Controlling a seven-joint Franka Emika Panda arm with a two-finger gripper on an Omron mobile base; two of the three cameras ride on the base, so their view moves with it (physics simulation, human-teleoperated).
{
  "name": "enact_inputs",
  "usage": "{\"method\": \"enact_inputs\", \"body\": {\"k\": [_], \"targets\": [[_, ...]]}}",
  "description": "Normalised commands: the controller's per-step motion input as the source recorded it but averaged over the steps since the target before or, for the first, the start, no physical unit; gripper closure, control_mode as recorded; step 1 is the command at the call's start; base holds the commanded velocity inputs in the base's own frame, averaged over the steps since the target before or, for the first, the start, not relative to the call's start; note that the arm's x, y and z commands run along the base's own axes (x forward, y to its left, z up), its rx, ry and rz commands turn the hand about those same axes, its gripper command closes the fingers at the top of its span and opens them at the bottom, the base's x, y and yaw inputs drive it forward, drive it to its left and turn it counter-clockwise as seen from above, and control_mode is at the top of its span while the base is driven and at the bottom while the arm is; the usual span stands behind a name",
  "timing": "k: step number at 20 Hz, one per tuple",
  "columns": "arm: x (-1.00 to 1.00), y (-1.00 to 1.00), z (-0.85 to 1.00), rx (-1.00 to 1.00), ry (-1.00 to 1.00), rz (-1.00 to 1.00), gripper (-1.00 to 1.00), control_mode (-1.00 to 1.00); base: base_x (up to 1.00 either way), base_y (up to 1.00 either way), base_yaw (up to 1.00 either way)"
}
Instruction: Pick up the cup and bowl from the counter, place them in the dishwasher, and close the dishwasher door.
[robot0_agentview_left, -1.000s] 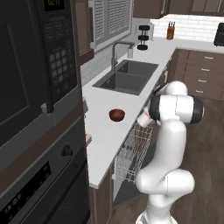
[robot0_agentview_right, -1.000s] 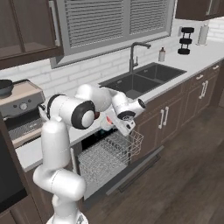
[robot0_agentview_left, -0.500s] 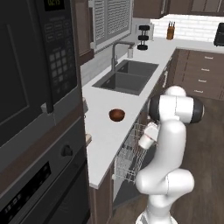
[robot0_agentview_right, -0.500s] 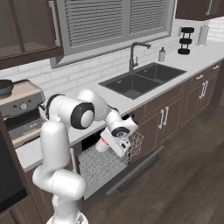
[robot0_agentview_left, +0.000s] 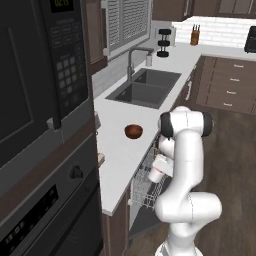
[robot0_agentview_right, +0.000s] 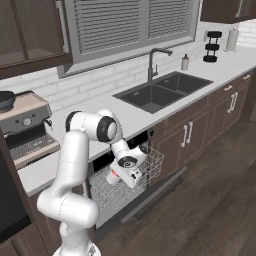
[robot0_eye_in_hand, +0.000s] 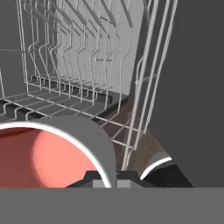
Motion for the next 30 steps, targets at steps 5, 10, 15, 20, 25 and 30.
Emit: {"method": "enact_inputs", "body": {"k": [5, 10, 15, 20, 25, 30], "targets": [[0.12, 0.20, -0.87, -0.05, -0.04, 0.00, 1.00, -1.00, 0.00, 0.00, 0.00], [0.44, 0.15, -0.44, -0.03, -0.08, 0.00, 1.00, -1.00, 0.00, 0.00, 0.00], [0.41, 0.14, -0.49, -0.02, -0.07, 0.00, 1.00, -1.00, 0.00, 0.00, 0.00], [0.00, 0.00, -0.60, -0.06, -0.01, 0.00, 1.00, -1.00, 0.00, 0.00, 0.00], [-0.20, -0.01, -0.55, -0.16, 0.01, 0.00, -1.00, -1.00, 0.00, 0.00, 0.00], [-0.25, 0.00, -0.06, -0.12, 0.02, 0.00, -1.00, -1.00, 0.00, 0.00, 0.00]]}}
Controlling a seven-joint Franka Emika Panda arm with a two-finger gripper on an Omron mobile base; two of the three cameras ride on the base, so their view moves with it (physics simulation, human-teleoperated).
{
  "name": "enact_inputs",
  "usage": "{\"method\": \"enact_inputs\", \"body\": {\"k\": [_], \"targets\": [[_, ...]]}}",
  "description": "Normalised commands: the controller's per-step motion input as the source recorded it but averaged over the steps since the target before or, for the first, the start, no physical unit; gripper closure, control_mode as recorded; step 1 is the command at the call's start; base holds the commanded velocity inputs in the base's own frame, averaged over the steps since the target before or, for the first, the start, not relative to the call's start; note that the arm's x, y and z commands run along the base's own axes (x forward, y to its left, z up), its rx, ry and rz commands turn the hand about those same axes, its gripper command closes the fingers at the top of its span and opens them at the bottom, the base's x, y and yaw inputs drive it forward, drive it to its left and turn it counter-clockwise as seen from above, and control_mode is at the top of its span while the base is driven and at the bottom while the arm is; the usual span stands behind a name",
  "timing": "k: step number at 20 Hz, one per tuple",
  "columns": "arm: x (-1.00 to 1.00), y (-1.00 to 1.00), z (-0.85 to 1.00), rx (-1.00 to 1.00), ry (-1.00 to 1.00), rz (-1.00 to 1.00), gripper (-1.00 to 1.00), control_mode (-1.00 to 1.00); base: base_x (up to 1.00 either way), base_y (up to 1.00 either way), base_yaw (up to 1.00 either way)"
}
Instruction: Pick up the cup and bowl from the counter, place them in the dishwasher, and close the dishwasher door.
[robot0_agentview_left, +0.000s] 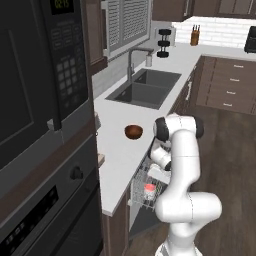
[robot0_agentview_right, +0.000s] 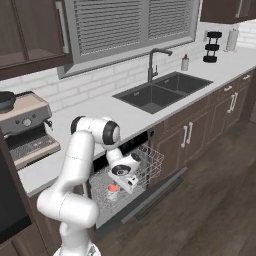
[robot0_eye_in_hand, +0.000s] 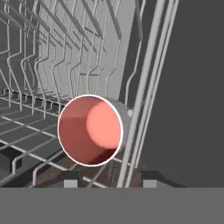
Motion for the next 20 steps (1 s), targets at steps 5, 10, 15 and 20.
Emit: {"method": "enact_inputs", "body": {"k": [5, 10, 15, 20], "targets": [[-0.22, -0.01, 0.67, 0.00, -0.05, 0.04, -1.00, -1.00, 0.00, 0.00, 0.00], [-0.26, -0.06, 1.00, 0.00, -0.10, 0.05, -1.00, -1.00, 0.00, 0.00, 0.00], [-0.12, -0.14, 1.00, 0.00, -0.07, 0.05, -1.00, -1.00, 0.00, 0.00, 0.00], [0.00, -0.17, 1.00, 0.00, -0.08, 0.06, -1.00, -1.00, 0.00, 0.00, 0.00]]}}
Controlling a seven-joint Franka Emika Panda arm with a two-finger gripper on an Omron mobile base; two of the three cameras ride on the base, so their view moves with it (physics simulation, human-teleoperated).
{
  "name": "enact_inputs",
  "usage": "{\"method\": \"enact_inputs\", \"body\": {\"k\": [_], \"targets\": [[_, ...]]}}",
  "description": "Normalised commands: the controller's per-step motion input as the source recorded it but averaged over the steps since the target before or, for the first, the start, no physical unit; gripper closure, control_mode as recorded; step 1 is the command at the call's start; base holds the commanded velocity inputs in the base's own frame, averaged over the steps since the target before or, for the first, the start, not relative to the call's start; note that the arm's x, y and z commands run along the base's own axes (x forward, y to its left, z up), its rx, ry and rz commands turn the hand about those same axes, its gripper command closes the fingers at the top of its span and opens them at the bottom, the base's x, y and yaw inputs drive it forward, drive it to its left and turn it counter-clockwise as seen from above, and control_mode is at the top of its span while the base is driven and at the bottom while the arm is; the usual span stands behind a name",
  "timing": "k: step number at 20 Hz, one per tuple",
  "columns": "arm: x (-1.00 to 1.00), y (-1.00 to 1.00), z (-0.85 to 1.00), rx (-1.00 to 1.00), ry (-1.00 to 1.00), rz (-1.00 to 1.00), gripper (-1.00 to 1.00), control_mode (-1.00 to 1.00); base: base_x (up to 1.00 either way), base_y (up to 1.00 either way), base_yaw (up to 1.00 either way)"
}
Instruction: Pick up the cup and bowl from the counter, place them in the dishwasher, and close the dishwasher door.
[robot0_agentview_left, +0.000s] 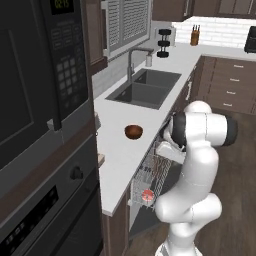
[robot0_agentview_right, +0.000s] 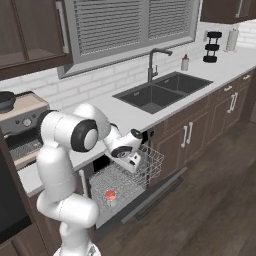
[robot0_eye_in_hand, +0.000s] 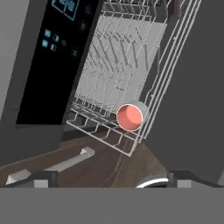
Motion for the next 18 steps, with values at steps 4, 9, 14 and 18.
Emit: {"method": "enact_inputs", "body": {"k": [4, 9, 14, 18], "targets": [[0.16, -0.10, 1.00, 0.07, 0.00, 0.03, -1.00, -1.00, 0.00, 0.00, 0.00], [0.56, 0.00, 0.96, 0.10, 0.00, 0.06, -1.00, -1.00, 0.00, 0.00, 0.00], [0.83, 0.32, 0.41, 0.07, 0.00, 0.02, -1.00, -1.00, 0.00, 0.00, 0.00], [0.96, 0.69, -0.08, 0.00, 0.01, -0.10, -1.00, -1.00, 0.00, 0.00, 0.00]]}}
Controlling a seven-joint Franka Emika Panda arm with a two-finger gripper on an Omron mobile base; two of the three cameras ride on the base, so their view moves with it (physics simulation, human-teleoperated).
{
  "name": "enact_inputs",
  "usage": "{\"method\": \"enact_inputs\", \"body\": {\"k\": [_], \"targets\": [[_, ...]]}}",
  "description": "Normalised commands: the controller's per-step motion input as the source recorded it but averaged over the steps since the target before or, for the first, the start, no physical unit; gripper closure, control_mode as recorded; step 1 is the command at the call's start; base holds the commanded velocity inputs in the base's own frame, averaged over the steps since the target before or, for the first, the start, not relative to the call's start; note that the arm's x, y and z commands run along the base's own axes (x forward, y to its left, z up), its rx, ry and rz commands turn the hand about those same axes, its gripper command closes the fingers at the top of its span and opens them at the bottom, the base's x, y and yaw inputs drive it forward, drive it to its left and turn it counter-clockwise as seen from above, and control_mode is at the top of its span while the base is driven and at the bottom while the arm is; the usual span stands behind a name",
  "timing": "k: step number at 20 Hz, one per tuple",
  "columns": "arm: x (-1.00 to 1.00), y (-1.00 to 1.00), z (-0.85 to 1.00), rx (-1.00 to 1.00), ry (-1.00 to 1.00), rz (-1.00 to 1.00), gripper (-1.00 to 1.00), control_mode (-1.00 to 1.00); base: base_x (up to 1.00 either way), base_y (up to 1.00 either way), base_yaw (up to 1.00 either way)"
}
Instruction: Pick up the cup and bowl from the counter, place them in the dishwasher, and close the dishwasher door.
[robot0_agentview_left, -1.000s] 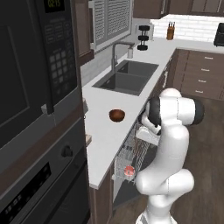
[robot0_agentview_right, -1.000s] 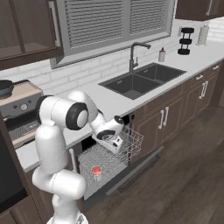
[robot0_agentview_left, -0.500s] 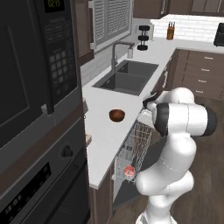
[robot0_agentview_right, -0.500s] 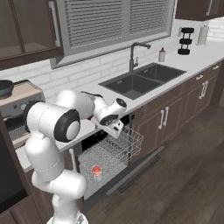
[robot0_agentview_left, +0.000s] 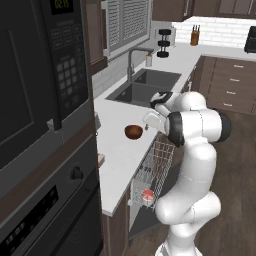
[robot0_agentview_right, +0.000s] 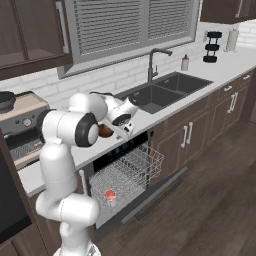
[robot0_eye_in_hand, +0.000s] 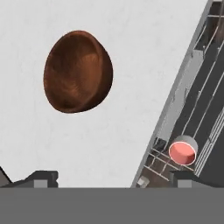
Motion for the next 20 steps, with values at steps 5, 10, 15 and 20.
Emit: {"method": "enact_inputs", "body": {"k": [5, 10, 15, 20], "targets": [[0.78, 0.21, -0.16, 0.02, 0.02, -0.09, -1.00, -1.00, 0.00, 0.00, 0.00], [0.61, 0.05, -0.62, 0.00, 0.09, -0.03, -1.00, -1.00, 0.00, 0.00, 0.00], [0.47, 0.28, -0.34, 0.00, 0.01, -0.01, -1.00, -1.00, 0.00, 0.00, 0.00], [0.08, 0.16, -0.10, 0.00, 0.00, 0.00, 1.00, -1.00, 0.00, 0.00, 0.00]]}}
